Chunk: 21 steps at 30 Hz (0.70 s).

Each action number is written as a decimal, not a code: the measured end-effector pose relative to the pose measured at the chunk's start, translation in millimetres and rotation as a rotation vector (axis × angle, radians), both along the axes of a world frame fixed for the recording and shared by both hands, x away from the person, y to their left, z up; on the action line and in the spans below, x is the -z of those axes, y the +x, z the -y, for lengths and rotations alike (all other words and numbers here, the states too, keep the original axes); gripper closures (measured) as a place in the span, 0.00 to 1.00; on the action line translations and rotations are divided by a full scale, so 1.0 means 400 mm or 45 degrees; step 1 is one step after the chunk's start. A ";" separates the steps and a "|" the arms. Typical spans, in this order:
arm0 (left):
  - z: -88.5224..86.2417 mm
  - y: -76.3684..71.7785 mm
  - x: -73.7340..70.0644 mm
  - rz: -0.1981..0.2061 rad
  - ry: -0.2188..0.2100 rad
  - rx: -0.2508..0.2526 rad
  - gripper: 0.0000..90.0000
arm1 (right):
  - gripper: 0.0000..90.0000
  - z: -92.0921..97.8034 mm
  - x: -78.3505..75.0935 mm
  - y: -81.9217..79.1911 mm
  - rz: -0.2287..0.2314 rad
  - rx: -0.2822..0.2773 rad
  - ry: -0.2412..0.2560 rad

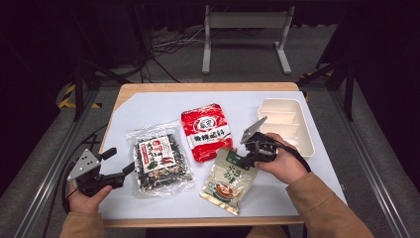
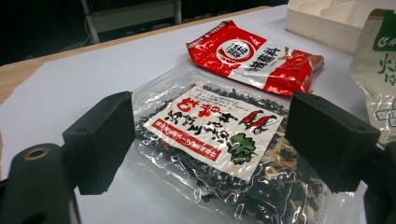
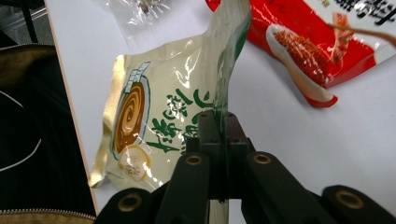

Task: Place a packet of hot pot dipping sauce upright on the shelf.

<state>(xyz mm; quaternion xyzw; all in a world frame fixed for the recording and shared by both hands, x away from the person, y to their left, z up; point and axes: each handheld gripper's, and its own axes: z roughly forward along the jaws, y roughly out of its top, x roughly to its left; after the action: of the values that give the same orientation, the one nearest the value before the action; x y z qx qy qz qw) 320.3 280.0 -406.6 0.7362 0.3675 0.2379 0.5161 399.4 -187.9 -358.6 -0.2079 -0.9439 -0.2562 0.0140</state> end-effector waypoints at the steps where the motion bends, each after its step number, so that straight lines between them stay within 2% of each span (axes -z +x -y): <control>1: 0.000 0.001 0.000 -0.002 0.001 0.000 0.18 | 0.99 0.000 -0.005 -0.002 0.009 -0.005 0.001; 10: -0.001 0.001 0.001 -0.003 0.002 -0.003 0.18 | 0.99 -0.004 -0.072 -0.033 0.092 -0.045 0.036; 14: -0.001 0.001 0.002 -0.007 0.001 -0.004 0.18 | 0.99 -0.005 -0.099 -0.044 0.148 -0.068 0.045; 21: -0.001 0.002 0.002 -0.011 0.000 -0.005 0.18 | 0.99 -0.003 -0.131 -0.053 0.186 -0.083 0.043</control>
<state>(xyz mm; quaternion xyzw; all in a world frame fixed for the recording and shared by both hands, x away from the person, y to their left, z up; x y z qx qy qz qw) 321.0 280.6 -407.6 0.7365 0.3713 0.2358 0.5139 378.1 -186.8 -306.3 -0.1574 -0.9442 -0.2859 -0.0430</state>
